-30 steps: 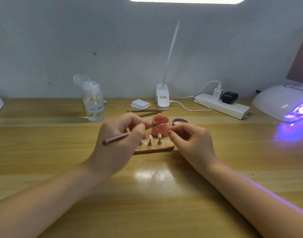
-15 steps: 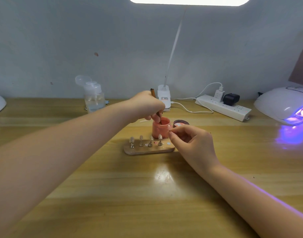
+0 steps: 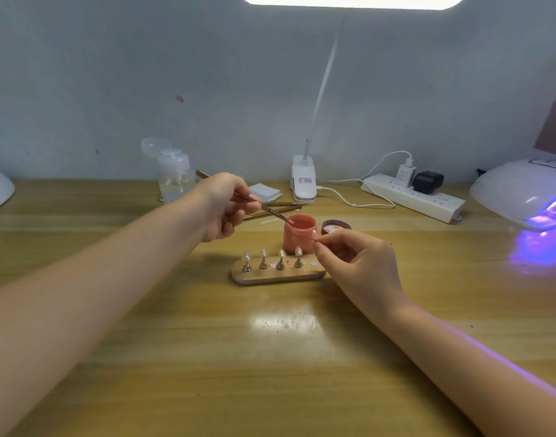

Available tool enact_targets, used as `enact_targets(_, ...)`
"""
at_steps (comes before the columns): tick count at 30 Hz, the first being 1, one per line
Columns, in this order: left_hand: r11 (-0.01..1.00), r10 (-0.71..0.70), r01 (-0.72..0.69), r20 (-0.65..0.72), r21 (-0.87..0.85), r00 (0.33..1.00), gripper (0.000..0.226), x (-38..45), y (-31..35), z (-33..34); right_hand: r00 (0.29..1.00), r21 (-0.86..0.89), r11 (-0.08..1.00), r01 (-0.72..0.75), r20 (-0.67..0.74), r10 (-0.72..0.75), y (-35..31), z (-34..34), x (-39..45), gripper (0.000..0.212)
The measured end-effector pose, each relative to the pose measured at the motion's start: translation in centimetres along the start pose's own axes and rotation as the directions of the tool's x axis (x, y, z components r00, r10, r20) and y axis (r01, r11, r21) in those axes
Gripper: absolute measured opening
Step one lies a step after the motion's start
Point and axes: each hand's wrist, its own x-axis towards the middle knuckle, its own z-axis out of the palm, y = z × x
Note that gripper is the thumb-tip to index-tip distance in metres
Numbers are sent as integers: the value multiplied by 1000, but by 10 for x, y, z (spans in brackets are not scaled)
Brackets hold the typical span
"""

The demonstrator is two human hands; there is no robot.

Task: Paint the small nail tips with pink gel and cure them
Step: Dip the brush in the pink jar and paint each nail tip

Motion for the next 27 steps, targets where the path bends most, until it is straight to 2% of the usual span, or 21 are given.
enact_targets(5, 990, 37, -40, -24, -138, 999, 23, -3, -10, -10, 1000, -6, 1000, 16, -6, -16, -1, 1, 0, 5)
enact_targets(7, 970, 152, -159, -54, -182, 987, 23, -10, -16, -11, 1000, -7, 1000, 14, -5, -14, -1, 0, 0, 5)
enact_targets(8, 949, 274, -282, -73, -145, 959, 22, -15, -21, -11, 1000, -8, 1000, 14, -5, -14, -1, 0, 0, 5)
enact_targets(9, 899, 432, -436, -82, -41, 898, 20, -23, -28, -11, 1000, -10, 1000, 15, -7, -15, -1, 0, 0, 5)
enact_targets(11, 693, 711, -697, -14, 186, 703, 16, -40, -44, -9, 1000, -13, 1000, 14, -13, -14, -1, 0, -1, 5)
enact_targets(12, 609, 773, -759, 42, 231, 633, 16, -50, -52, -7, 1000, -12, 1000, 9, -17, -9, -1, 0, -1, 4)
enact_targets(14, 496, 830, -822, 123, 280, 543, 18, -64, -65, 0, 1000, -9, 1000, 0, -20, 0, -2, 0, -1, 4)
enact_targets(17, 379, 872, -852, 168, 360, 459, 17, -72, -75, 8, 1000, -14, 1000, 0, -15, 0, -2, 0, -1, 4)
enact_targets(21, 328, 893, -868, 177, 373, 413, 19, -73, -78, 12, 1000, -11, 1000, 8, -13, -8, -3, -1, -1, 5)
enact_targets(25, 372, 877, -866, 179, 335, 446, 17, -73, -81, 11, 1000, -18, 1000, 14, -15, -15, -2, -1, -1, 5)
enact_targets(27, 385, 881, -867, 153, 315, 447, 25, -74, -82, 10, 1000, -18, 1000, 15, -18, -15, -2, -1, -1, 5)
